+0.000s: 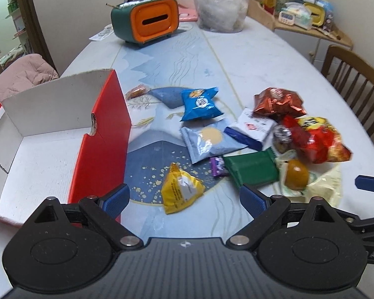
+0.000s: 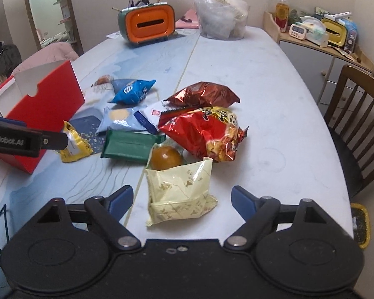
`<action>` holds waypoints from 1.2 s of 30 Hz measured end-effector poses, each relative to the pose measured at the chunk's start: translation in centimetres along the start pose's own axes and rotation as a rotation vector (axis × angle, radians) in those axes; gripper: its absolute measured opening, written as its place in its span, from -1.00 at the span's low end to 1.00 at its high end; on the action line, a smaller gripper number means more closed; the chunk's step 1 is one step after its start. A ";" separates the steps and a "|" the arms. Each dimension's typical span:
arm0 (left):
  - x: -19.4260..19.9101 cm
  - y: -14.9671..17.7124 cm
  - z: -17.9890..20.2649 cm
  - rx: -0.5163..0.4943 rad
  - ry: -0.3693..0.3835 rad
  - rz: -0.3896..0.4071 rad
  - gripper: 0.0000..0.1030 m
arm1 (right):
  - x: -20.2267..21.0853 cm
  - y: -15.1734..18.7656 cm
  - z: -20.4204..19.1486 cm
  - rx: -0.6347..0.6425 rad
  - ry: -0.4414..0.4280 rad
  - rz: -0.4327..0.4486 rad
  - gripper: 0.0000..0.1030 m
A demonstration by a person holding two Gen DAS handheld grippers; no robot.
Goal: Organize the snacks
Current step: 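Grasp the yellow triangular packet with the left tool while the right tool grasps the cream bag, then carry both packets into the white box and open both tools to release them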
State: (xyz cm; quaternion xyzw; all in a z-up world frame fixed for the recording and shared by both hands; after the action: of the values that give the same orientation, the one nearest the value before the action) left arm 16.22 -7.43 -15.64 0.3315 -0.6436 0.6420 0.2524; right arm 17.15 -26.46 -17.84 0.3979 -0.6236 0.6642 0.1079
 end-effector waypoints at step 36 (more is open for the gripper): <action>-6.1 0.9 -0.6 0.120 0.000 -0.122 -0.06 | -3.1 1.1 -0.2 0.088 -0.038 -0.048 0.13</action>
State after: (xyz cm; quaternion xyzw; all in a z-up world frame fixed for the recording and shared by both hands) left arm 19.46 -6.28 -20.84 0.3846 -0.5825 0.6629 0.2707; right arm 18.44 -25.41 -20.64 0.4296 -0.5858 0.6808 0.0943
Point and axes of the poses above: each gripper's, at about its wrist camera, not at the fingertips, and x roughly against the way its jaws point, z to its right, y to its underside, the point moved 6 cm from there along -x, roughly the way its jaws point, and after that the axes turned 4 degrees about z, right-handed, at the moved point
